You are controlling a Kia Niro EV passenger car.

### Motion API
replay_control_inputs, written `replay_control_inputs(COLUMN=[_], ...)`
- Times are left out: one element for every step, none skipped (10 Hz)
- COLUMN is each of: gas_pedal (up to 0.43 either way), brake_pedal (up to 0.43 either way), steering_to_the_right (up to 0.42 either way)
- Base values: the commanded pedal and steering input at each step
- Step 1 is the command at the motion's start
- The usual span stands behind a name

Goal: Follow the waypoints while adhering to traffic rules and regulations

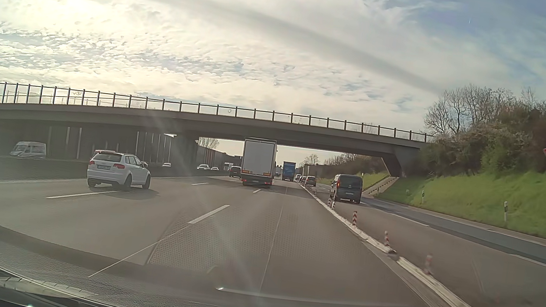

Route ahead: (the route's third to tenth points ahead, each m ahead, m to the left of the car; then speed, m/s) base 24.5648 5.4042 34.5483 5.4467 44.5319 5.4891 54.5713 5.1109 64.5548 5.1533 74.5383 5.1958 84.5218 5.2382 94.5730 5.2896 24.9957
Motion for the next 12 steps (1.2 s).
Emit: replay_control_inputs(gas_pedal=[0.150, 0.150, 0.150, 0.150, 0.150, 0.150, 0.150, 0.150, 0.150, 0.150, 0.150, 0.150], brake_pedal=[0.000, 0.000, 0.000, 0.000, 0.000, 0.000, 0.000, 0.000, 0.000, 0.000, 0.000, 0.000], steering_to_the_right=[-0.005, -0.005, -0.005, -0.004, -0.004, -0.004, -0.004, -0.004, -0.004, -0.004, -0.004, -0.004])
